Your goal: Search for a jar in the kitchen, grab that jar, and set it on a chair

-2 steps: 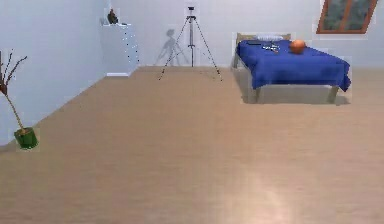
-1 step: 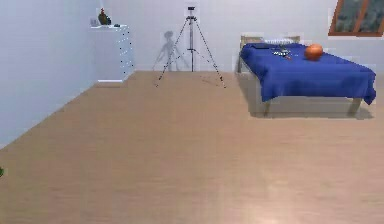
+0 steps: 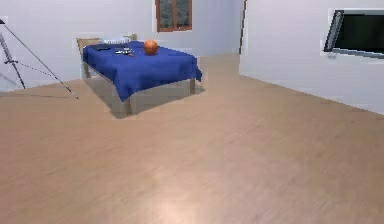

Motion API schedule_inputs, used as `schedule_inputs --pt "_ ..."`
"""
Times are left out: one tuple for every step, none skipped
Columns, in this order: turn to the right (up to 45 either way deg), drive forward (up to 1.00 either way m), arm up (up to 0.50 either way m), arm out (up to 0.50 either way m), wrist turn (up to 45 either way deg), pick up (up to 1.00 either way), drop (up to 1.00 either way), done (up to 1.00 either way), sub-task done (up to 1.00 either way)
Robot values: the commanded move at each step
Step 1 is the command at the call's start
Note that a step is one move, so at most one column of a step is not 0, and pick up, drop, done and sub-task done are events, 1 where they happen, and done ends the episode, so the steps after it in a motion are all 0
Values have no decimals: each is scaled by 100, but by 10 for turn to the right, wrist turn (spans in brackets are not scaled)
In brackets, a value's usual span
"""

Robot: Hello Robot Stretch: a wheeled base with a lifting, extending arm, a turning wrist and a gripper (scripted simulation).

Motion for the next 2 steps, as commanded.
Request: schedule_inputs --pt "0 30 0 0 0 0 0 0 0" --pt "60 0 0 0 0 0 0 0 0"
